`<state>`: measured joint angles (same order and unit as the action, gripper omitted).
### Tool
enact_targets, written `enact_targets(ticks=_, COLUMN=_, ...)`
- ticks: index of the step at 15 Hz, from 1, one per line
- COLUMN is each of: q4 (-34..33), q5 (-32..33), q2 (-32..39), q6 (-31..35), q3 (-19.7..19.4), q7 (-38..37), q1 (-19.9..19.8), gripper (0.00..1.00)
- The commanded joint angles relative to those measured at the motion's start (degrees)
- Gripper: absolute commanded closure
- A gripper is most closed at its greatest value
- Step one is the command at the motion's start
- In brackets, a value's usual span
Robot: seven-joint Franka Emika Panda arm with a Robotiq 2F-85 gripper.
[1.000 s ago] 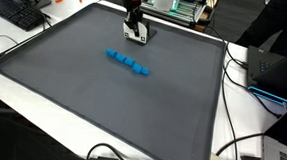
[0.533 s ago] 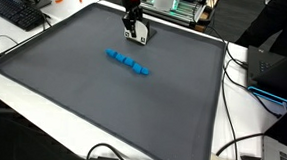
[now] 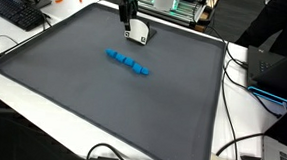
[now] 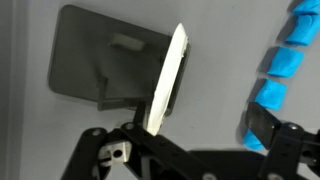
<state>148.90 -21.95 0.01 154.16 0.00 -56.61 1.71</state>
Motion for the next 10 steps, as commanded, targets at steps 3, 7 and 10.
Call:
enact_targets(ticks=3, q4=0.61, q5=7.02, q2=-7.02, q6=-6.05, q3=0.02, q7=3.64, q1=-1.27, gripper=0.00)
enact_targets(ticks=7, q4=-2.05, q5=12.31, q2=-9.07, q6=-11.38, q3=0.69, q7=7.93, q1=-1.88, gripper=0.00)
enact_targets(ticks=10, q4=-5.29, q5=17.67, q2=-9.22, q6=-16.40, q3=1.55, q7=11.75, q1=-1.90, gripper=0.00)
